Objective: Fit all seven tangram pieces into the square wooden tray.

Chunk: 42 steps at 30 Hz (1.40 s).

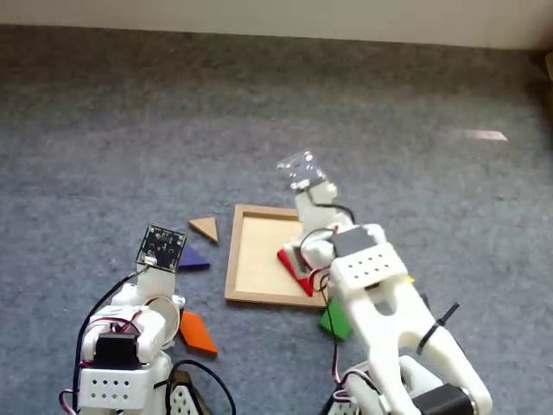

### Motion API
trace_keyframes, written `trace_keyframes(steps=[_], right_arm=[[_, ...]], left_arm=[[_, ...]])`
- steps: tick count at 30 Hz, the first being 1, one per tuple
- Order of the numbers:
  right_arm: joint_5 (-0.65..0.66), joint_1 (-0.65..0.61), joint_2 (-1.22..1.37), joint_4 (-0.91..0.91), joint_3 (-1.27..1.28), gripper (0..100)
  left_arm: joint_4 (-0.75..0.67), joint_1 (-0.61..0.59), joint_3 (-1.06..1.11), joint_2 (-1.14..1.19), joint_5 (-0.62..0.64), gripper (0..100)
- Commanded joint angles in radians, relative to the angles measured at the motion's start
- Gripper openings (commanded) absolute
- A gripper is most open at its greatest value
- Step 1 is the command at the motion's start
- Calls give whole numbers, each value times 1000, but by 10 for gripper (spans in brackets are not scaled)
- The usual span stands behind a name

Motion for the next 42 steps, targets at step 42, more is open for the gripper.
trace_keyframes(steps=[42], right_arm=[[-3,197,-202,283,-173,56]], left_arm=[[12,-10,21,-45,-3,11]])
